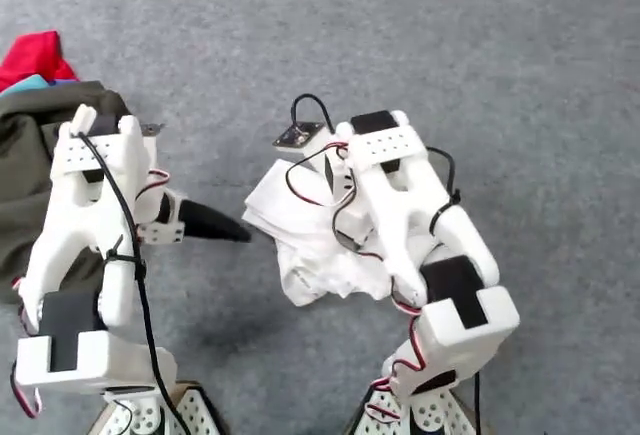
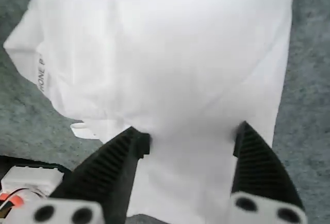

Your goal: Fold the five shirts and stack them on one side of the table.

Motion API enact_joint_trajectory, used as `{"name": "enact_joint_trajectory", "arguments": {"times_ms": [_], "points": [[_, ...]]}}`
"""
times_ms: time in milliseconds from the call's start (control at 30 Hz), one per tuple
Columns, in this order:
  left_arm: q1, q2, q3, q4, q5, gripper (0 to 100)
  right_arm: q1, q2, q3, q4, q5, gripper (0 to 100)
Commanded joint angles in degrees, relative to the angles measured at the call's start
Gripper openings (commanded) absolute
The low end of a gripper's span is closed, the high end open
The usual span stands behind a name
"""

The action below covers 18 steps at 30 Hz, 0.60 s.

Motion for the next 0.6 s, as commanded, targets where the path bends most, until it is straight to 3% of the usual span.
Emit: {"name": "enact_joint_trajectory", "arguments": {"times_ms": [0,167,267,400,567], "points": [[0.0,-2.6,0.5,0.6,-3.2,50,1.8,0.2,-1.1,-0.8,0.6,3.8],[0.0,-2.3,-2.0,-0.4,-3.0,26,6.0,-0.1,-7.3,3.0,0.6,0.9],[0.0,-2.3,-1.6,-5.7,-2.7,12,9.1,-0.1,-15.7,9.5,0.7,1.2],[1.1,-2.3,0.5,-5.0,-3.2,11,15.1,-0.1,-30.2,16.4,0.4,1.3],[6.3,-2.3,2.1,-4.0,-3.2,2,25.4,0.4,-39.3,16.4,0.8,1.3]]}}
